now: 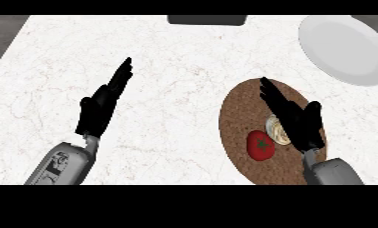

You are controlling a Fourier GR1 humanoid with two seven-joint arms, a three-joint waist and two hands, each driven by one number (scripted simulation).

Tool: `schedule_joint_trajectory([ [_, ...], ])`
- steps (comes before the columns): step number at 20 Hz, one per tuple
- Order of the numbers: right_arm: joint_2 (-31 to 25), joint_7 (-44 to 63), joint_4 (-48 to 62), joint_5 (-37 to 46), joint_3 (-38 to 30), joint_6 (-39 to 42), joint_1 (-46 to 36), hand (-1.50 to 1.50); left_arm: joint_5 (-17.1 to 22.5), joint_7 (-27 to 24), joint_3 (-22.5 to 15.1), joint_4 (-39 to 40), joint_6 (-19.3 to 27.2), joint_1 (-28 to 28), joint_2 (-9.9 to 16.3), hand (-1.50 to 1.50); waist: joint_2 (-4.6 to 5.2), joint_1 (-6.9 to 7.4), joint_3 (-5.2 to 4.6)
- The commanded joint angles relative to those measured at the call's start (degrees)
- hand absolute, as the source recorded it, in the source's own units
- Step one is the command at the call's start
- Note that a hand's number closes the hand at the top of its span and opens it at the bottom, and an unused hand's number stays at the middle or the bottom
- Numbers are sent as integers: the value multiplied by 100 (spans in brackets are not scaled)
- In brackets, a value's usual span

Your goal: Pick the cupcake from the placemat and place it in the plate

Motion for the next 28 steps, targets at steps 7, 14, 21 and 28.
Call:
schedule_joint_trajectory([
  [7, -1927, -1262, -524, 735, -556, 1801, -1443, 150, 266, 176, 590, 248, 135, 386, 215, 0, -232, 203, 17],
  [14, -1491, -4613, 1906, -13, -1451, 3185, -504, -150, 602, 102, 1077, 488, -117, 313, 334, 0, 61, 65, 152],
  [21, -2178, -6014, 2539, 1766, -803, 3085, -762, -150, 613, 1, 1293, 627, -190, 383, 354, 0, 16, 9, 137],
  [28, -2263, -5792, 2638, 2268, -563, 2917, -1331, -150, 375, 166, 1222, 470, -132, 357, 88, 0, -9, -14, 132],
])
